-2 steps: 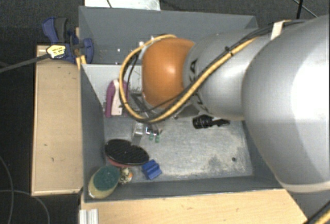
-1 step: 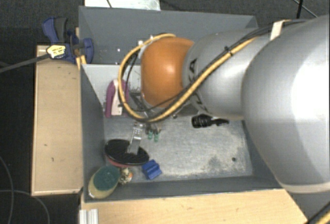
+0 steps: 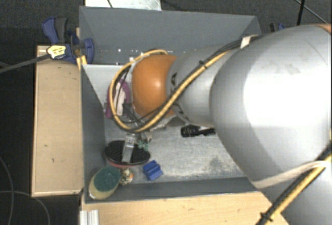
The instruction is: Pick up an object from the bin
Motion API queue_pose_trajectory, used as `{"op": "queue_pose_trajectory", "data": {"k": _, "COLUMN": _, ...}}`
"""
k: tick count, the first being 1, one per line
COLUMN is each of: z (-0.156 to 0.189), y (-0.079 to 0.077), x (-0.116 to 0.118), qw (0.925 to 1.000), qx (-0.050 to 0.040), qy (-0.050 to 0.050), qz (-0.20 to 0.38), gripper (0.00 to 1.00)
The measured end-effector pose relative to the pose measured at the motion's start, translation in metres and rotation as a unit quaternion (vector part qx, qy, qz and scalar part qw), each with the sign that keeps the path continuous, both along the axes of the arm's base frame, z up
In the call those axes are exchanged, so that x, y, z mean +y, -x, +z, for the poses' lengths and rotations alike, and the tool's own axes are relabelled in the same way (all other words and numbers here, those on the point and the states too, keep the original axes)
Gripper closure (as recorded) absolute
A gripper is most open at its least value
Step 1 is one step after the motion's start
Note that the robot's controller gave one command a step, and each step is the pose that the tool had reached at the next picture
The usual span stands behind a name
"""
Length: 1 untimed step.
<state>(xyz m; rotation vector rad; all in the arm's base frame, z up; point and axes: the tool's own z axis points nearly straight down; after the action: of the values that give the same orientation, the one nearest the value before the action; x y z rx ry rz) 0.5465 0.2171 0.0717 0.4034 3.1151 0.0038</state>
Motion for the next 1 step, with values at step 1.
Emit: {"op": "queue_pose_trajectory", "data": {"k": 1, "z": 0.0008, "y": 0.0454, "x": -0.0474, "qw": 0.9965, "qx": -0.0031, "qy": 0.0, "qz": 0.084, "gripper": 0.0}}
